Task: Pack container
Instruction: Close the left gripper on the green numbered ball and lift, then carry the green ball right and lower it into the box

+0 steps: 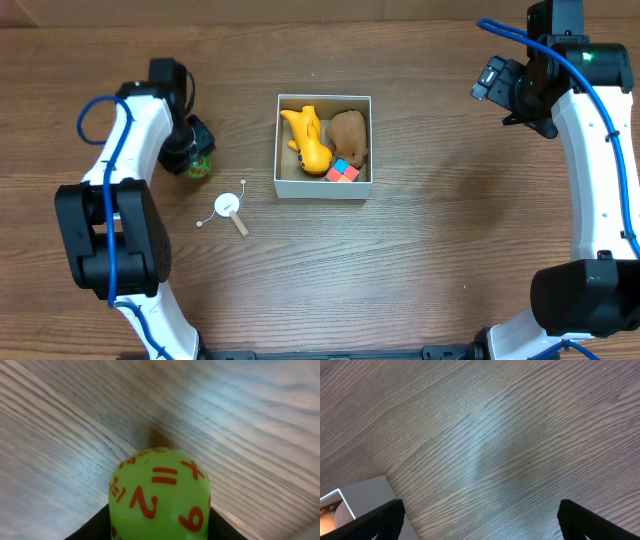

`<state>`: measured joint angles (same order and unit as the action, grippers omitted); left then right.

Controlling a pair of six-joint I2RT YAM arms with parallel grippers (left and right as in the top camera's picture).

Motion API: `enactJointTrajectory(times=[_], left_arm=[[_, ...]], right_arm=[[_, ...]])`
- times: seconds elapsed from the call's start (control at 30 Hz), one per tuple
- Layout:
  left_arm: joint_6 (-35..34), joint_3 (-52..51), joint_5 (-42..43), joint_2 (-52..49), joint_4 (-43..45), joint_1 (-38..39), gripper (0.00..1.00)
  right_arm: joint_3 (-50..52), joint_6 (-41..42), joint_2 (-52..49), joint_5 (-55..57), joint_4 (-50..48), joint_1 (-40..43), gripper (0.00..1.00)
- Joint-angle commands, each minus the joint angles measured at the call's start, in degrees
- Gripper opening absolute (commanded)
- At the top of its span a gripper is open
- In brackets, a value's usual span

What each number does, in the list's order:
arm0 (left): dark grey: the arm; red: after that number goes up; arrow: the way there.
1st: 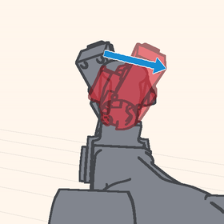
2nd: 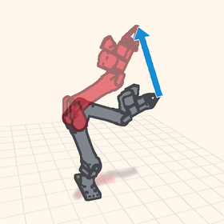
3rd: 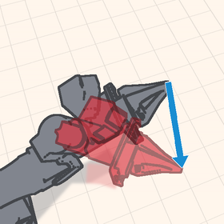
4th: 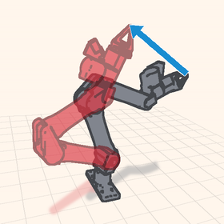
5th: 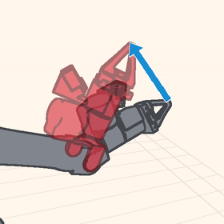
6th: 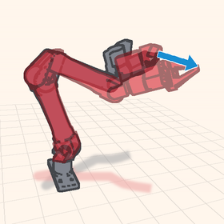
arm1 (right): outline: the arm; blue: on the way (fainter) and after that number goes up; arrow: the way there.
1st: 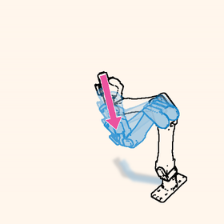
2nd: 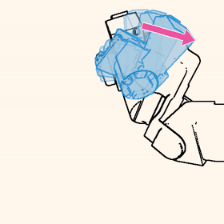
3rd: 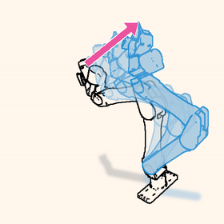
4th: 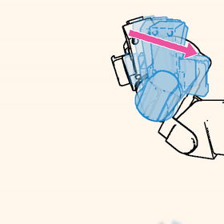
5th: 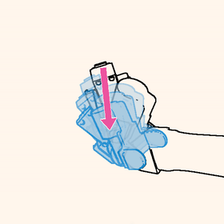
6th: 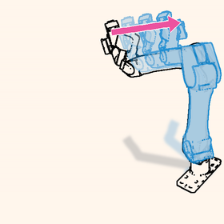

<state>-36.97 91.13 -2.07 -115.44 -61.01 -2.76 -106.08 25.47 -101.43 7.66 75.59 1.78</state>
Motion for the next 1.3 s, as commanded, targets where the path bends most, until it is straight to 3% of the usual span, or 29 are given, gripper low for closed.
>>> enactJointTrajectory(times=[0.0, 0.2, 0.47, 0.8, 1.27], left_arm=[[2.9, 10.9, 0.6, -0.3, -5.6, 0.6, 0.42], [4.9, 24.3, 0.6, -0.2, -16.1, 5.4, 0.41], [5.2, 34.8, 1.7, -0.2, -22.5, 17.0, 0.45], [5.2, 32.7, 1.5, -0.4, -24.0, 27.6, 0.46], [4.8, 19.5, 0.4, -0.4, -17.7, 29.2, 0.46]], right_arm=[[-0.4, 0.0, 0.3, 0.0, -0.3, -0.2, 1.00], [-0.4, 0.0, 0.3, 0.0, -0.3, -0.2, 1.00], [-0.4, 0.0, 0.3, 0.0, -0.3, -0.2, 1.00], [-0.4, 0.0, 0.3, 0.0, -0.3, -0.2, 1.00], [-0.4, 0.0, 0.3, 0.0, -0.3, -0.2, 1.00]])
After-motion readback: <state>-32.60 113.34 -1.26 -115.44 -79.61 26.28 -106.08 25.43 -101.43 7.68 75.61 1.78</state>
